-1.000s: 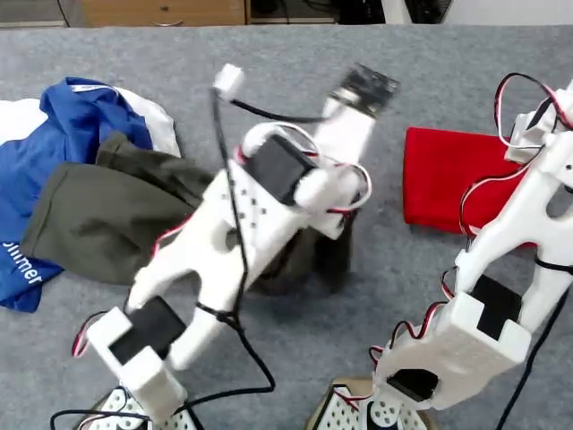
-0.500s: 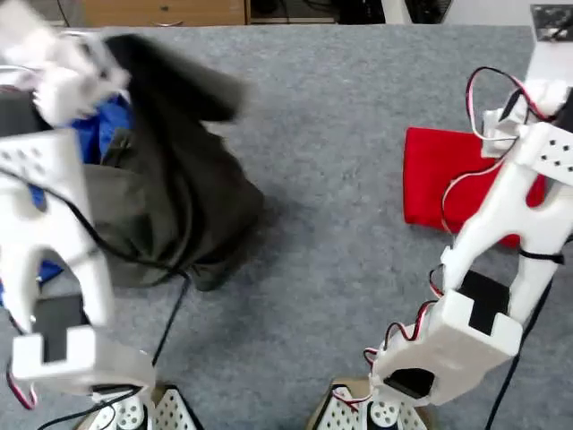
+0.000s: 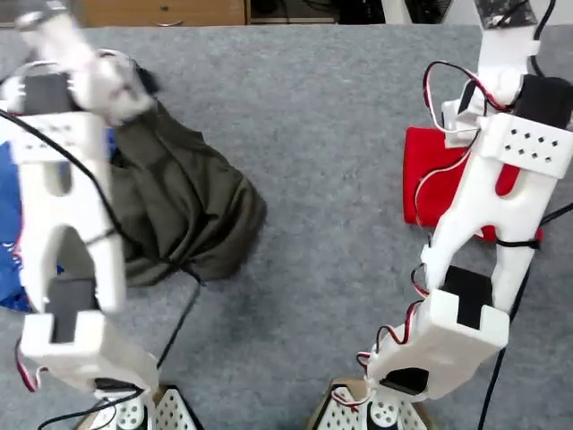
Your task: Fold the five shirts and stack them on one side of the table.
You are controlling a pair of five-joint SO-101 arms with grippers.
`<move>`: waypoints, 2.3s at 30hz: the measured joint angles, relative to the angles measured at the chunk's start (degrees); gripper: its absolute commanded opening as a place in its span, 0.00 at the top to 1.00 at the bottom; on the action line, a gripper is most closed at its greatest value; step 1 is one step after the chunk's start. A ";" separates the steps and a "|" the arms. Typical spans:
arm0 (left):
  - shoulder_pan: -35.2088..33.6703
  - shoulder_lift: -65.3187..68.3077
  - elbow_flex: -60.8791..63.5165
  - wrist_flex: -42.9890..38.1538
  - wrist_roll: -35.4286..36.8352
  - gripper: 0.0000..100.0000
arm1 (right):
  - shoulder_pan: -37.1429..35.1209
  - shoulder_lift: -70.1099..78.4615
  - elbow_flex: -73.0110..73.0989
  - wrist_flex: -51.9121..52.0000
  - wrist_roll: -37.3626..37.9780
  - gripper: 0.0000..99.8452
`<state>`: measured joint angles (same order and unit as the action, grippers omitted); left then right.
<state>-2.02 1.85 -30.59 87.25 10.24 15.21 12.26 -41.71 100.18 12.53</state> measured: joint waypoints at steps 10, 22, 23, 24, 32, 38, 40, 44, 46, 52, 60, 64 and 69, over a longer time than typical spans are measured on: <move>31.38 -13.19 0.44 5.19 -0.09 0.75 | -0.09 0.00 0.00 -0.35 -3.25 0.84; -11.52 -12.13 5.98 0.62 -0.09 0.75 | -16.26 7.21 0.00 0.35 1.23 0.84; -15.65 -10.90 8.62 -1.85 -0.09 0.75 | -18.81 8.62 0.00 0.35 1.67 0.84; -19.34 -9.58 11.52 -4.84 -0.09 0.75 | -21.36 10.02 0.00 0.35 1.93 0.84; -35.60 -2.55 33.67 -21.19 -0.09 0.75 | -40.18 23.82 -6.86 -1.93 2.11 0.84; -40.44 -2.20 40.79 -25.41 -2.81 0.76 | -50.55 37.54 -16.70 -3.43 2.11 0.76; -41.14 -2.20 41.58 -25.58 -3.69 0.76 | -51.87 43.16 -20.04 -3.69 2.11 0.77; -42.64 -2.20 41.93 -25.58 -4.13 0.76 | -52.22 52.13 -27.16 -2.73 2.11 0.77; -43.08 -2.20 42.02 -25.58 -4.13 0.76 | -52.22 55.56 -30.24 -1.76 2.11 0.81; -43.25 -2.20 42.20 -25.58 -4.22 0.76 | -50.46 59.60 -36.75 0.88 6.15 0.99; -43.25 -2.20 42.20 -25.58 -4.22 0.76 | -40.44 51.96 -32.26 1.14 9.05 1.00; -43.25 -2.20 42.02 -25.58 -4.22 0.76 | -34.90 41.67 -21.63 1.14 11.25 1.00; -43.25 -2.20 38.42 -25.58 -4.22 0.76 | -26.90 24.88 -3.43 1.14 16.26 1.00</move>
<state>-45.27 -0.35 7.82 61.67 6.02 -11.69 37.14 -45.14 101.32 28.79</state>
